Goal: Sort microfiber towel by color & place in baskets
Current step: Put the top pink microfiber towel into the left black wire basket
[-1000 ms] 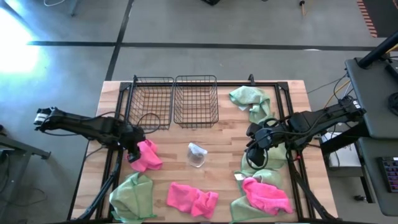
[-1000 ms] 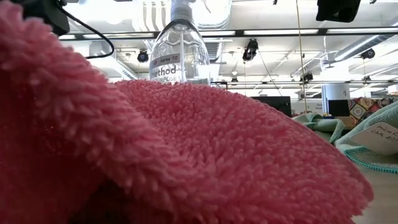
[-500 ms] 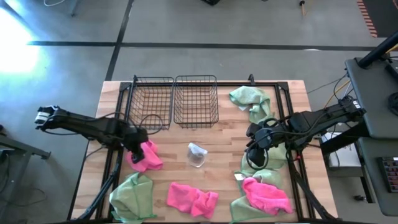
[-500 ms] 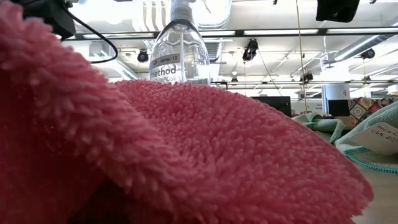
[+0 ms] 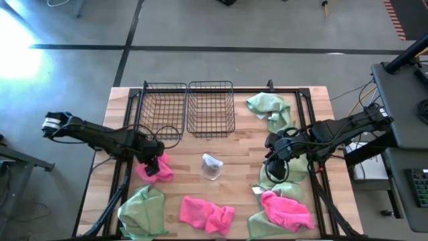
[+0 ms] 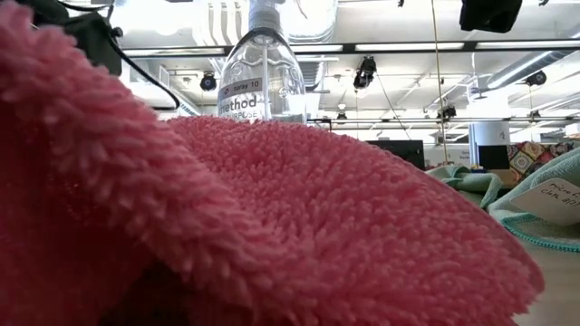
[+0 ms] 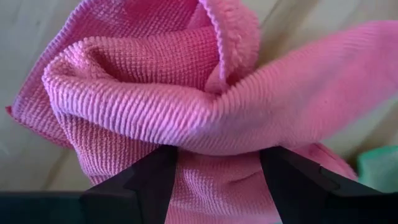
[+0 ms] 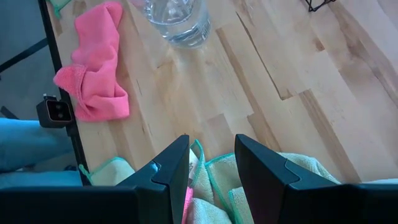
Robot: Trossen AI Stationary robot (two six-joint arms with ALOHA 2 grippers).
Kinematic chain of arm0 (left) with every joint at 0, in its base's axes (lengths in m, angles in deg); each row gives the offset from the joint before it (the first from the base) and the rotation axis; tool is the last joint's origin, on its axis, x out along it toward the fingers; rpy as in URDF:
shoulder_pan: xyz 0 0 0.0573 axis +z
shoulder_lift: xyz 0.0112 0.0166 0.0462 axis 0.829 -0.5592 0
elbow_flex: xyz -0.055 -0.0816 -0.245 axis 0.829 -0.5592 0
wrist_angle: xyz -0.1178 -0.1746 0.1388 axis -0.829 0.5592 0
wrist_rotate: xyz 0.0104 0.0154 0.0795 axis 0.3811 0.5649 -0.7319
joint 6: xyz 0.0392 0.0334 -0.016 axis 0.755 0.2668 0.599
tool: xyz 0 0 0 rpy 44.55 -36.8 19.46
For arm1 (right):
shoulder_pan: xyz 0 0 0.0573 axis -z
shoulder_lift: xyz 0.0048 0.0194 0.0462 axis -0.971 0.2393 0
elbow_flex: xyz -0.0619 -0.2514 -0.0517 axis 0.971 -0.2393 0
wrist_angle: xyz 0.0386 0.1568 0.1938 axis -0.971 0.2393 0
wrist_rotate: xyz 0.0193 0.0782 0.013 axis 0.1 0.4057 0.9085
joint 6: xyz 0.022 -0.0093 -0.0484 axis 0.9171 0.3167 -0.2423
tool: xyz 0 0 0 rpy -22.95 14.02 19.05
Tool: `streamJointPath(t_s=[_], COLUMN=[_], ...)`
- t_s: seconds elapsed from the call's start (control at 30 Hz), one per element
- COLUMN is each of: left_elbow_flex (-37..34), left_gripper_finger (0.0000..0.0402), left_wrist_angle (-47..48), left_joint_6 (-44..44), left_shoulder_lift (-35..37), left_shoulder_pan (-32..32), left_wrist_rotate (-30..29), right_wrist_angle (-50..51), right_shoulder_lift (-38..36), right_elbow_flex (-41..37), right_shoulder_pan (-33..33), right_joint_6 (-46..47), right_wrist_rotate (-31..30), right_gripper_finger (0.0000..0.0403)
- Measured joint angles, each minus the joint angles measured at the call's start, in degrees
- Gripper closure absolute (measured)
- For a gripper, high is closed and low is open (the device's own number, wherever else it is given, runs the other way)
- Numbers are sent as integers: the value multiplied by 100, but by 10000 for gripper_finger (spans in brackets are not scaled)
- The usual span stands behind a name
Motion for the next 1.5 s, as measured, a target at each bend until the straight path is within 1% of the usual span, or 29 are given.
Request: streamJointPath(t_s=[0.2, 0.33, 0.4, 0.5, 0.57, 0.83, 0.97, 1.03, 1.17, 1.23, 1.33, 1.43, 1.5], left_elbow_flex=[0, 35, 90, 222, 344, 819, 1125, 1278, 1587, 1829, 2338, 2999, 3479], left_gripper_finger=[185, 187, 195, 217, 239, 345, 388, 397, 393, 392, 393, 393, 393], left_wrist_angle=[-149, -222, -205, -218, -284, -249, -222, -206, -158, 11, 606, 1444, 2055], left_joint_6=[-50, -132, -197, -197, -175, -197, -195, -192, -193, -192, -65, 106, 209], left_shoulder_lift=[-521, -788, -883, -962, -961, -912, -924, -936, -923, -923, -923, -921, -919], left_shoulder_pan=[0, 0, 0, 0, 0, 0, 2, 0, 0, 0, 0, 0, 0], left_wrist_rotate=[-145, -158, -173, -190, -193, -159, -99, -100, -109, -204, -435, -1042, -1678], right_wrist_angle=[72, 350, 492, 621, 623, 640, 645, 649, 654, 656, 656, 658, 658], right_shoulder_lift=[-2, -2, -2, -2, -2, -2, -2, -2, -2, -2, -2, -2, -2], right_elbow_flex=[0, -1, -2, -2, -2, -2, -2, -2, -2, -2, -2, -2, -2], right_shoulder_pan=[0, 1, 0, 0, 1, 1, -1, 1, 1, 1, -1, 1, 1], right_joint_6=[2, 4, 4, 6, 7, 9, 9, 9, -134, -258, -375, -477, -586], right_wrist_rotate=[12, 12, 12, 12, 12, 10, 8, 8, 1, -39, -44, -46, -49], right_gripper_finger=[280, 280, 280, 280, 280, 280, 280, 280, 280, 280, 280, 280, 280])
